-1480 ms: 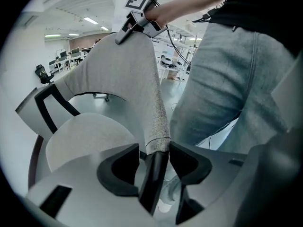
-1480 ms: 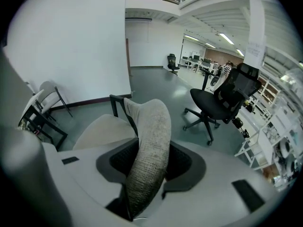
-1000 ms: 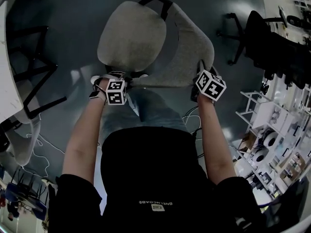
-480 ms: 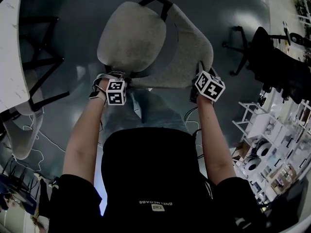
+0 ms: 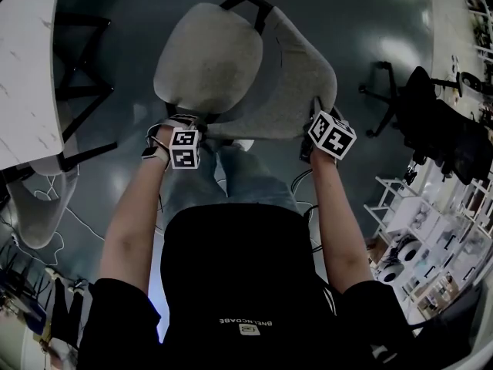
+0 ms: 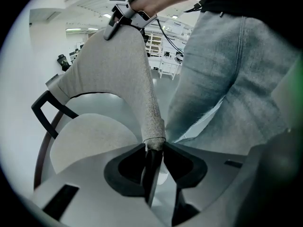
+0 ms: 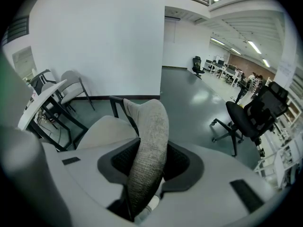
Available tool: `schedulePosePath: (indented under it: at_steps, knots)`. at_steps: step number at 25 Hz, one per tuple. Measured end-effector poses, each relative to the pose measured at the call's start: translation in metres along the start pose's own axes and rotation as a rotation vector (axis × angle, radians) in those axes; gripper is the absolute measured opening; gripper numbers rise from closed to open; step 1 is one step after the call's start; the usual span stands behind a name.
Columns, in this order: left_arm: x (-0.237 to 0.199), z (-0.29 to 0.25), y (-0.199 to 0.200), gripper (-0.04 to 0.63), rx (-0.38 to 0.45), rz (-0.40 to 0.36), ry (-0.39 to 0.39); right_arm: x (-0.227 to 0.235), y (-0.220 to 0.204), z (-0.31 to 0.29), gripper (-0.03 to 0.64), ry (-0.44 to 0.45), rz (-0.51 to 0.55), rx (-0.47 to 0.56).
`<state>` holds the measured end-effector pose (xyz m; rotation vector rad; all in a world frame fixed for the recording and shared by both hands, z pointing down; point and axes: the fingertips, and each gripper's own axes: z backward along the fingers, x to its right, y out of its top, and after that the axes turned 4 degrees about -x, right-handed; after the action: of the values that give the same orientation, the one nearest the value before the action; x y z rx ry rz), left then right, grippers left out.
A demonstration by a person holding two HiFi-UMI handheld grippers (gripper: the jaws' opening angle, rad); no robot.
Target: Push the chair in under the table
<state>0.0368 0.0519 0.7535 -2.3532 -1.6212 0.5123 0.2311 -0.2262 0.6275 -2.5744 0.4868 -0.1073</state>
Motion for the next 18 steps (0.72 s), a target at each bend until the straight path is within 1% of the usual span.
schedulePosePath:
  at_steps: [8,18]
  knots:
    - [-0.015,0.025,-0.048,0.123,-0.001,0.050,0.048,-0.061,0.023,-0.010,0.147,0.019,0.033,-0.002]
    - [-0.022,0.050,-0.096,0.123,0.010,0.067,0.083,-0.121,0.044,-0.016,0.147,0.023,0.076,-0.027]
